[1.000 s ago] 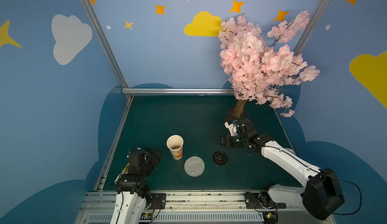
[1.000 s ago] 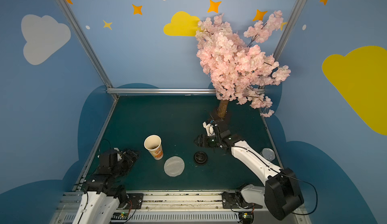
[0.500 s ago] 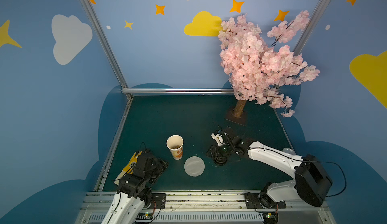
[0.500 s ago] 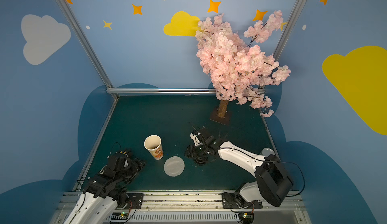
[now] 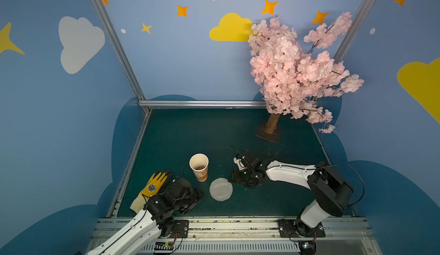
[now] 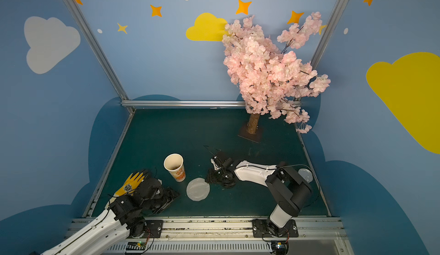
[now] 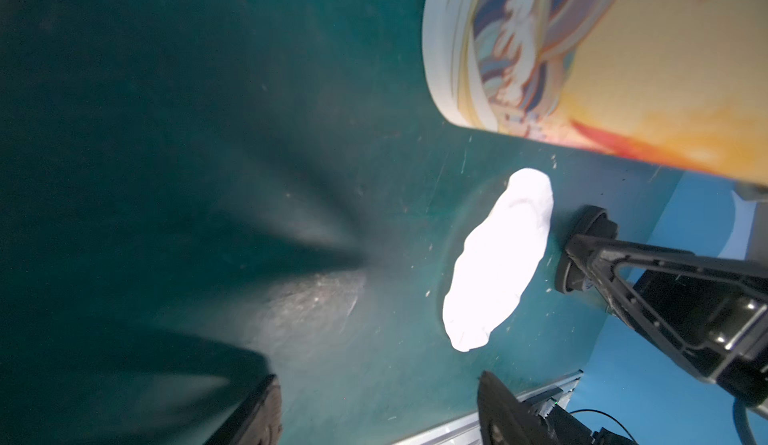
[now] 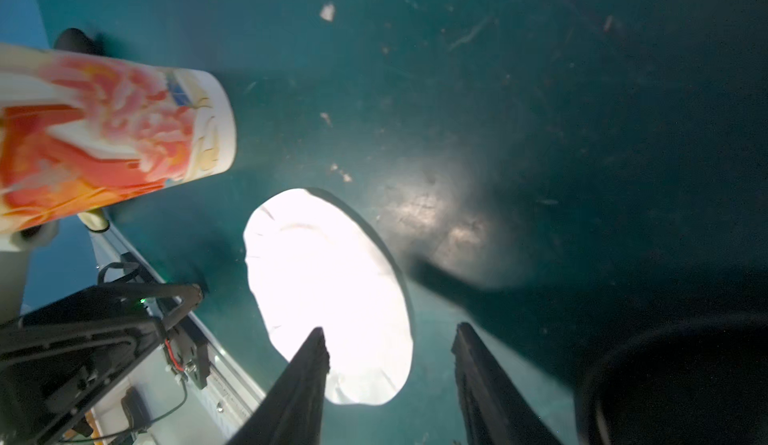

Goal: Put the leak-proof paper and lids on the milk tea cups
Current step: Move the leak-proof paper to the center of the board.

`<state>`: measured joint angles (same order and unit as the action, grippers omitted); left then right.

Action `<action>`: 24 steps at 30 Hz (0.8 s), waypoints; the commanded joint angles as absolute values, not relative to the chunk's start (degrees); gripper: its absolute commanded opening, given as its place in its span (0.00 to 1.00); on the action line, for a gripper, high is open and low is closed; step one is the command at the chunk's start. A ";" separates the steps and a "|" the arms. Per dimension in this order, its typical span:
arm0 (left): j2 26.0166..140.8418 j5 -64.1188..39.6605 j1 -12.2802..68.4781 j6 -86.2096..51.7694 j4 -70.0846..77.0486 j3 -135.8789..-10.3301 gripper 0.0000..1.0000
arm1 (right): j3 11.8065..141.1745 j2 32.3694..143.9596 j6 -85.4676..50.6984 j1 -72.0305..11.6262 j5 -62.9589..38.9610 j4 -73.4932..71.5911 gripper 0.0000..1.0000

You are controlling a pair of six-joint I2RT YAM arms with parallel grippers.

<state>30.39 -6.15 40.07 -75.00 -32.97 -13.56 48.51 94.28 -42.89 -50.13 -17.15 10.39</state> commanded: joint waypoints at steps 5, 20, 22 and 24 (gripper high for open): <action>29.91 -2.81 42.88 -79.48 -26.47 -10.40 0.70 | 48.67 97.47 -44.85 -52.82 -19.10 6.23 0.48; 28.03 -1.24 42.96 -81.01 -27.36 -7.56 0.61 | 49.57 101.77 -48.87 -58.35 -24.10 -2.45 0.44; 28.03 -1.32 42.97 -81.02 -27.23 -7.36 0.59 | 49.70 101.93 -48.87 -58.54 -24.22 -2.64 0.44; 28.19 -1.41 42.98 -81.04 -26.67 -7.25 0.58 | 49.77 102.17 -48.88 -58.69 -24.58 -3.21 0.44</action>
<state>28.01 -2.57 42.83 -81.08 -24.97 -8.84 48.99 100.79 -48.21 -58.11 -23.79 -2.70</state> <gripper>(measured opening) 0.579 0.440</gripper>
